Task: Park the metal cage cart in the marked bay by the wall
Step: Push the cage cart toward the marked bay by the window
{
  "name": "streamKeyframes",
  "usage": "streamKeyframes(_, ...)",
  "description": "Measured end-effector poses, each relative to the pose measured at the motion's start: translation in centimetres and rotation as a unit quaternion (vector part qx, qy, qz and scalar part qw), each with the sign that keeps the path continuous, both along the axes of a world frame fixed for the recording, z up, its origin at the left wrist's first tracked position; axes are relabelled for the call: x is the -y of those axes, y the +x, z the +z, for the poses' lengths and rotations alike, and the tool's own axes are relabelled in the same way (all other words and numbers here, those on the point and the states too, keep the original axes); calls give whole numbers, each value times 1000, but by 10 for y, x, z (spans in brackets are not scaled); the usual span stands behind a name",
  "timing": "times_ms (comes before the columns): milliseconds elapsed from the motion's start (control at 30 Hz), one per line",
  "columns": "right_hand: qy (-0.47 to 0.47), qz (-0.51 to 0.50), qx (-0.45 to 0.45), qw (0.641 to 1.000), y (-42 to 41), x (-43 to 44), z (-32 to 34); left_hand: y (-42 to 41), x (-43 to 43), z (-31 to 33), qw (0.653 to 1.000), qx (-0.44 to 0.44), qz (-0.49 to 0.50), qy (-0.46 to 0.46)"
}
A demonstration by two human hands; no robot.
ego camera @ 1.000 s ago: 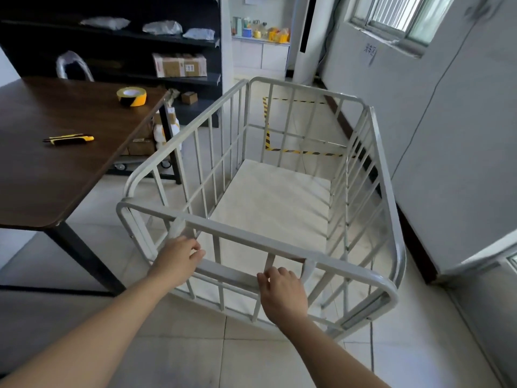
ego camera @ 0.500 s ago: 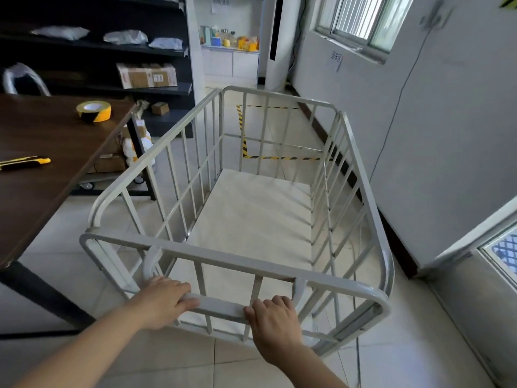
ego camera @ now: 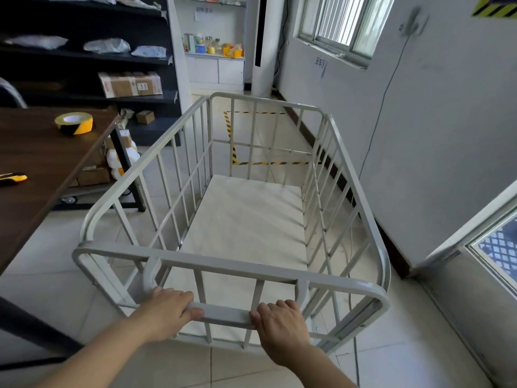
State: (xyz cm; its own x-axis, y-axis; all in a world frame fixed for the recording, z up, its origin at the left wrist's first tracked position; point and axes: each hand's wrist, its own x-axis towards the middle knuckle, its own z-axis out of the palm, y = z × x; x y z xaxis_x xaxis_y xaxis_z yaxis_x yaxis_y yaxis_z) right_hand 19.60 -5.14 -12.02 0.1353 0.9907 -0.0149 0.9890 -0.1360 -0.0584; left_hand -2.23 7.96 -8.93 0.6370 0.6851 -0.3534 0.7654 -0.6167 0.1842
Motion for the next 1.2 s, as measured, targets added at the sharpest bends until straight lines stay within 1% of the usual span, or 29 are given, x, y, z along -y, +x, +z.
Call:
streamKeyframes(33, -12, 5, -19, 1000, 2, -3, 2, 2, -2, 0, 1000, 1, 1, -2)
streamKeyframes(167, 19, 41, -48, 998, 8, -14, 9, 9, -14, 1, 1000, -15, 1, 2)
streamKeyframes(300, 18, 43, -80, 996, 17, -27, 12, 19, -28, 3, 1000, -23, 2, 3)
streamKeyframes(533, 26, 31, -78, 996, 37, -59, 7, 37, -60, 2, 1000, -27, -4, 2)
streamKeyframes(900, 20, 34, -52, 998, 71, -117, 5, 71, -114, 7, 999, -32, 2, -6)
streamKeyframes(1200, -10, 38, -57, 998, 100, -162, 8, 101, -157, 7, 999, -40, 6, -1)
